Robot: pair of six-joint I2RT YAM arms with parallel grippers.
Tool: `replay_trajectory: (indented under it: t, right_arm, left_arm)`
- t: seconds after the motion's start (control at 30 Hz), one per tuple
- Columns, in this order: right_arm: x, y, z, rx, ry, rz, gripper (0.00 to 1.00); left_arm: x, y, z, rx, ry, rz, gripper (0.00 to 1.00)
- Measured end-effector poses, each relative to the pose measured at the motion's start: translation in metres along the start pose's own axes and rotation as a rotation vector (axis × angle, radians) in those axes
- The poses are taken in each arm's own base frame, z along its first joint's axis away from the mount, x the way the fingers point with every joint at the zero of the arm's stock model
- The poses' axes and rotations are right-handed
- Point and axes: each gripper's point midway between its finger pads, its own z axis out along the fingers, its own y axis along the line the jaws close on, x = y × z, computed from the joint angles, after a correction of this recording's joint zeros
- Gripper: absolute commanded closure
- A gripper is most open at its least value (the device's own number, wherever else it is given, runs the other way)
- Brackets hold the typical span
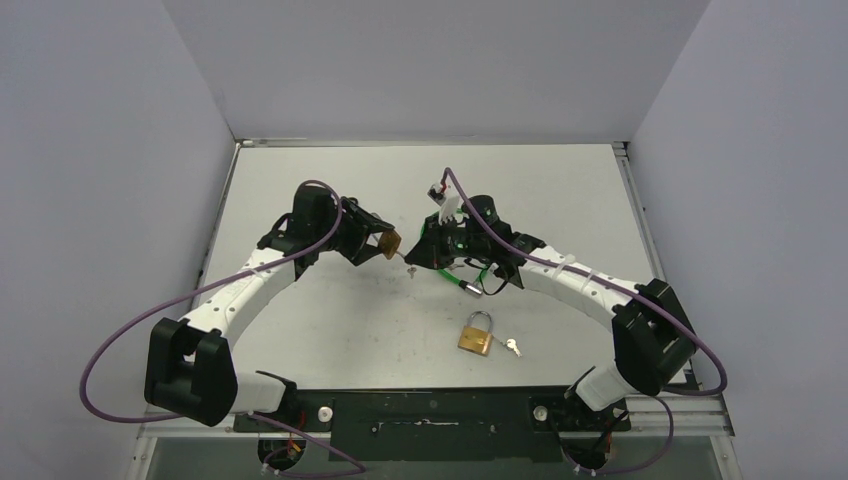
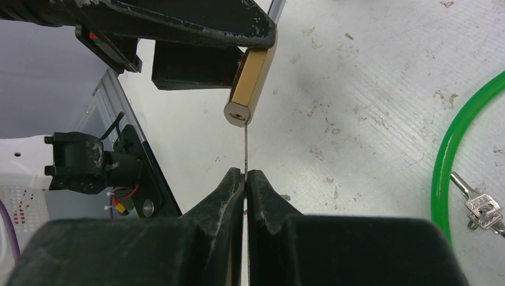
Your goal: Unlock with the key
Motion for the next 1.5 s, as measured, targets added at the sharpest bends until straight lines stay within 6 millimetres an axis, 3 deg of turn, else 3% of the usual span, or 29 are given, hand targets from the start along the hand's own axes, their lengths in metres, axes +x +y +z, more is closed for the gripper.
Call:
replay_trajectory:
  t: [1.2, 1.5]
  right_arm:
    - [-0.009, -0.001, 0.004, 0.014, -0.029, 0.032, 1.0]
    - [-0.013, -0.006, 0.015, 0.068, 0.004, 0.054, 1.0]
  left_arm:
    - [-0.002, 0.004, 0.001, -0.008, -0.023, -0.016, 1.0]
    - [-0.011, 0.007, 0.004, -0.015, -0.08, -0.052, 1.0]
